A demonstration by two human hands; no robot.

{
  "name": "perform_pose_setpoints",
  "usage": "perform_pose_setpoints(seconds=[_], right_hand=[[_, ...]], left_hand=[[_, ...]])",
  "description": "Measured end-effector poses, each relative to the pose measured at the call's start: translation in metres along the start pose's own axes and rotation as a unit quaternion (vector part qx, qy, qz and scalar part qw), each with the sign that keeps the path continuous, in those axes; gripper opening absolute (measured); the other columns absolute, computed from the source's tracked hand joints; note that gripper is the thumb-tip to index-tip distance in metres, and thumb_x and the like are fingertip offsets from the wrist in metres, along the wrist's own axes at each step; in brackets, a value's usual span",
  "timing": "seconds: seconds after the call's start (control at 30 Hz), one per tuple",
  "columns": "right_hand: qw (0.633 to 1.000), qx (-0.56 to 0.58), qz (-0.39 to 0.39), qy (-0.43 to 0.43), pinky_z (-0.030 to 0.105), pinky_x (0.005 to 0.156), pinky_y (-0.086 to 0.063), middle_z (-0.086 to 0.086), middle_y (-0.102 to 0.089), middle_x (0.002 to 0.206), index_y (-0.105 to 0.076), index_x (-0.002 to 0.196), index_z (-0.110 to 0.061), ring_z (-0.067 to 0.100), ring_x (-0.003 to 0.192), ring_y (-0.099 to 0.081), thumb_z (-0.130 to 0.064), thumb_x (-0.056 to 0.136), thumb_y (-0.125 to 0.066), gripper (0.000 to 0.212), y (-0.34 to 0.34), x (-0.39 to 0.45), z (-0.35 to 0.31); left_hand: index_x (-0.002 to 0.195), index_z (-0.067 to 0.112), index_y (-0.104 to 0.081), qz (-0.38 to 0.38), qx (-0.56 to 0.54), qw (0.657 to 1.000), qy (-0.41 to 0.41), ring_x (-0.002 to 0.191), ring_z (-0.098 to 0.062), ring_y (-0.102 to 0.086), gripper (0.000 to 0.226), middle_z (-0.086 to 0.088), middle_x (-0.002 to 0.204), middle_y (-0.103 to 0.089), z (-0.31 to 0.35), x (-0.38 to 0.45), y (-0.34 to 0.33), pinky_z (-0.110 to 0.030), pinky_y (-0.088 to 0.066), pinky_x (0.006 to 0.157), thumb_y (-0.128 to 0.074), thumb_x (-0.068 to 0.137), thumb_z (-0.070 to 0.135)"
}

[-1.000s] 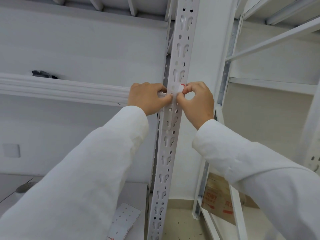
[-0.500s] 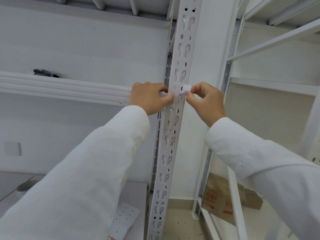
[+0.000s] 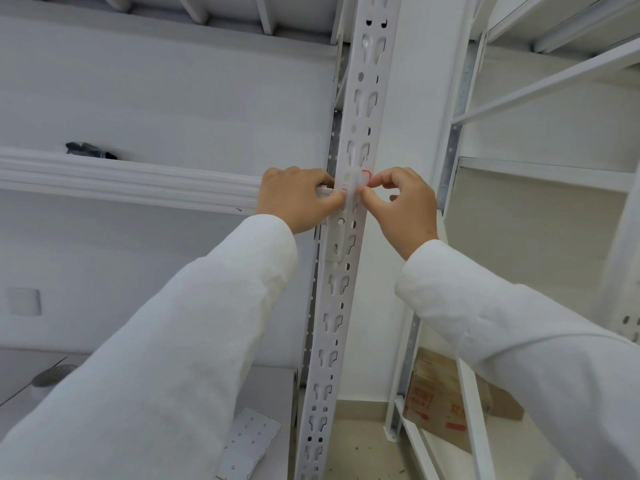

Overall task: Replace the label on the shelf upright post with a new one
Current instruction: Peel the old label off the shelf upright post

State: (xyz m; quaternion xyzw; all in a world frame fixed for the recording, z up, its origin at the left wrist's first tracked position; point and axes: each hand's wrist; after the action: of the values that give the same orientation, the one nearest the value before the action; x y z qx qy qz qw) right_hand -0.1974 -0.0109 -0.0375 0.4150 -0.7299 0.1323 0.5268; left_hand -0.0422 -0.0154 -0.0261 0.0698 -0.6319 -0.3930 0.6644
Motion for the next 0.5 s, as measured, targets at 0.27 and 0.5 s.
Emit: perform_pose_setpoints(seconds=[0.27,0.5], right_hand=[[1.0,0.022,-0.002,-0.018,0.042,0.079,-0.055,-0.009,-0.068,0.086,-0.063,0.075,-0.022,0.021,0.081,-0.065,-0.023,0.078,-0.064,0.004,0.0028,0.0027,-0.0009],[1.0,0.001,0.001,-0.013,0.036,0.077,-0.055,-0.008,-0.068,0.076,-0.064,0.073,-0.019,0.013,0.073,-0.066,-0.024,0.077,-0.065,0.006,0.0069,0.0072,-0.0024]], left_hand=[[0.106,0.027,-0.064,0.006,-0.009,1.0,0.0,0.102,-0.021,-0.056,0.036,0.0,0.097,-0.068,-0.0007,-0.0004,-0.0005,-0.034,-0.03,0.094,-0.044,0.087,0.052],[0.106,0.027,-0.063,0.005,-0.009,1.0,0.001,0.102,-0.021,-0.056,0.037,0.001,0.097,-0.069,-0.001,-0.0002,-0.0012,-0.035,-0.03,0.094,-0.044,0.087,0.052]])
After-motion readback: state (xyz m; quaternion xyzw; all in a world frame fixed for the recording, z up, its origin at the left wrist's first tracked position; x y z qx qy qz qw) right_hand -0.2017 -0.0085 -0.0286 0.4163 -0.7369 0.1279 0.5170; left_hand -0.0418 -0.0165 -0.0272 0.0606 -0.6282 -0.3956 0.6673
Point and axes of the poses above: each hand's wrist, its own x-axis towards the middle knuckle, its own y-axis out of the back of the hand, z = x × y
